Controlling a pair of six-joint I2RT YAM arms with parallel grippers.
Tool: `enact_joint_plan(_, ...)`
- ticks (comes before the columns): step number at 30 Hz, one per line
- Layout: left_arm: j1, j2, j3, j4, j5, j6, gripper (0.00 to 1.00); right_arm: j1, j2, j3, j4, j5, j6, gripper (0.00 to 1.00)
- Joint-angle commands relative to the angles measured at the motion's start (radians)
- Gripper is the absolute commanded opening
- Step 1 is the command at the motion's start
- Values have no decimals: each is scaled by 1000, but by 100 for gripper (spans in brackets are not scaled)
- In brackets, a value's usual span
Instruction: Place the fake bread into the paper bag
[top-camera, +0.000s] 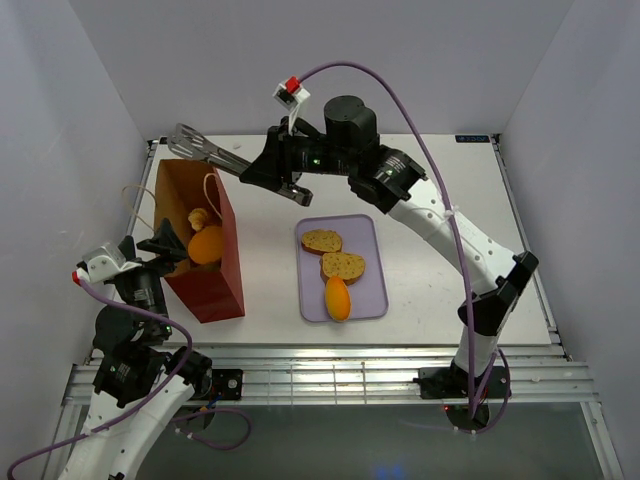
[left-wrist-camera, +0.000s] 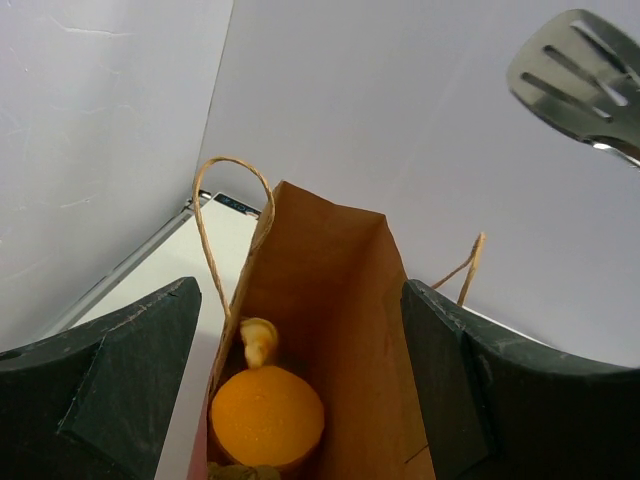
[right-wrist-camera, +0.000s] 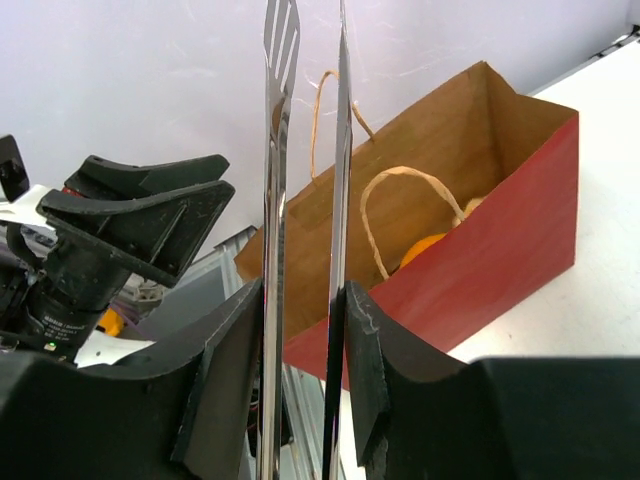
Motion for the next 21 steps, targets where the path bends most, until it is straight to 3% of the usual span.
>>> enact_joint_plan(1,-6,1,-7,4,10,11,92,-13,-144,-22,0,61,-36,42)
enact_joint_plan(5,-6,0,-6,4,13,11,92,-27,-255,-232,11,117,-53,42)
enact_joint_plan(21,-8,9,-7,4,21,9,91,-84,-655,-787,11,302,-50,43)
